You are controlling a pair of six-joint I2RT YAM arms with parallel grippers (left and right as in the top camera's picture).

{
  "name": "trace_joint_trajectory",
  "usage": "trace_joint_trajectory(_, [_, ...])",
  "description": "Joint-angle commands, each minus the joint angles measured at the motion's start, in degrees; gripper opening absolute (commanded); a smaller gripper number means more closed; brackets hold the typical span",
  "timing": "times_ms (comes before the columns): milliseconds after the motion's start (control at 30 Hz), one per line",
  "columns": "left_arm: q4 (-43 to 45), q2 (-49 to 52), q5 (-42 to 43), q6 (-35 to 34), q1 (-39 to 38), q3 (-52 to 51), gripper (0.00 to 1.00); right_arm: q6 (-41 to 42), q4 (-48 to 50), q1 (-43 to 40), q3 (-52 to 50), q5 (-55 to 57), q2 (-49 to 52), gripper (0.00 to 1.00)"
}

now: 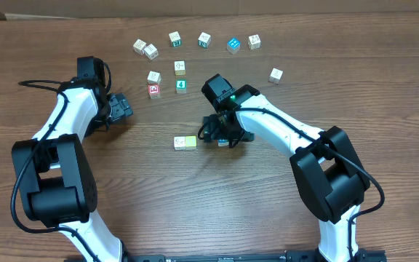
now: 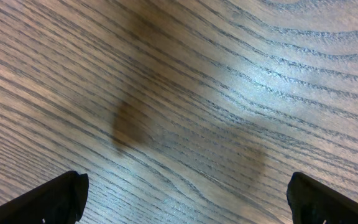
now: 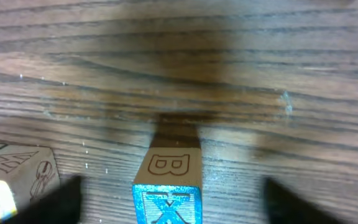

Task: Form a horizontal line
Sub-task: 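Lower the block right of the yellow block with the right gripper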

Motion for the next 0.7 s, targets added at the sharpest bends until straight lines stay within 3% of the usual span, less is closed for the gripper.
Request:
trace_joint_trajectory(0, [0.1,0.2,-0.7,1.5,-0.2,-0.1,1.00,0.1,0.5,0.3,0.2,1.1,-1.7,1.00])
trace_joint_trajectory(667, [0.1,0.2,-0.7,1.5,-0.2,-0.1,0.99,0.5,3.5,0.2,0.2,1.1,-1.7,0.87])
